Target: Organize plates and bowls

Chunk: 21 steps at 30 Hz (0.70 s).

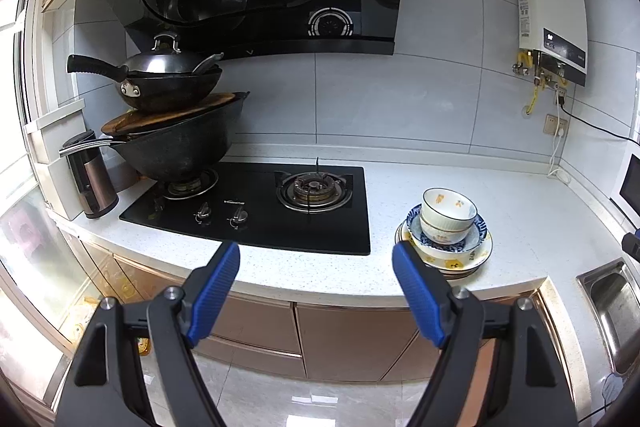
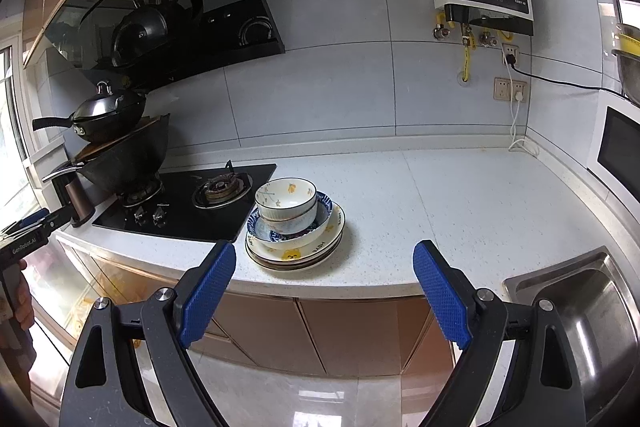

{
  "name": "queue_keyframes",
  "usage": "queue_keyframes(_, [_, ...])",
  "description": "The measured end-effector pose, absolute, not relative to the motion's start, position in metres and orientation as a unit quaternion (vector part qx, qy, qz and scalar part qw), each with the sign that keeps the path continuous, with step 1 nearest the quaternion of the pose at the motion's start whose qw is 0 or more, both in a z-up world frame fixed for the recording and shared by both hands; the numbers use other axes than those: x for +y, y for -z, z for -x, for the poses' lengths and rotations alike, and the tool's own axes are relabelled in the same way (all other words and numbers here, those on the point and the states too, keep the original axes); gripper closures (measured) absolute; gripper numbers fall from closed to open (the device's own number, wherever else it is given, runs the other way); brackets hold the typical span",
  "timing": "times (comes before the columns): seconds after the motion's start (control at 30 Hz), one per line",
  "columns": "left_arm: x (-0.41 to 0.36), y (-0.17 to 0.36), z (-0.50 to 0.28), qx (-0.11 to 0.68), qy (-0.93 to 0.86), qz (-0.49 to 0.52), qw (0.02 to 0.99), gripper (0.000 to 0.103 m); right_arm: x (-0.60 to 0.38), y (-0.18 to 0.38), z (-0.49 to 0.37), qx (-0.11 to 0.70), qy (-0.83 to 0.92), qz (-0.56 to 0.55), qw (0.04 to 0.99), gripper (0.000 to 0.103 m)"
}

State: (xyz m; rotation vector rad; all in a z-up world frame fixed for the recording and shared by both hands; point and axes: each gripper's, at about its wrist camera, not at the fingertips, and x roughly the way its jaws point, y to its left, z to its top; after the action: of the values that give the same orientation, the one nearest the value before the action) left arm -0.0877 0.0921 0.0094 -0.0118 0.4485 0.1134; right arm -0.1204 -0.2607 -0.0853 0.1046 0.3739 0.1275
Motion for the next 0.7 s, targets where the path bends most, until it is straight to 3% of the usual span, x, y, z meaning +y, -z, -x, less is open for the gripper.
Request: queue_keyframes(0.7, [0.096,-0.009,0.098,0.219,-0.054,0.010,0.974,0.025,-0.260,0.089,0.119,0.203,-0.063,-0.036,0.976,0.016])
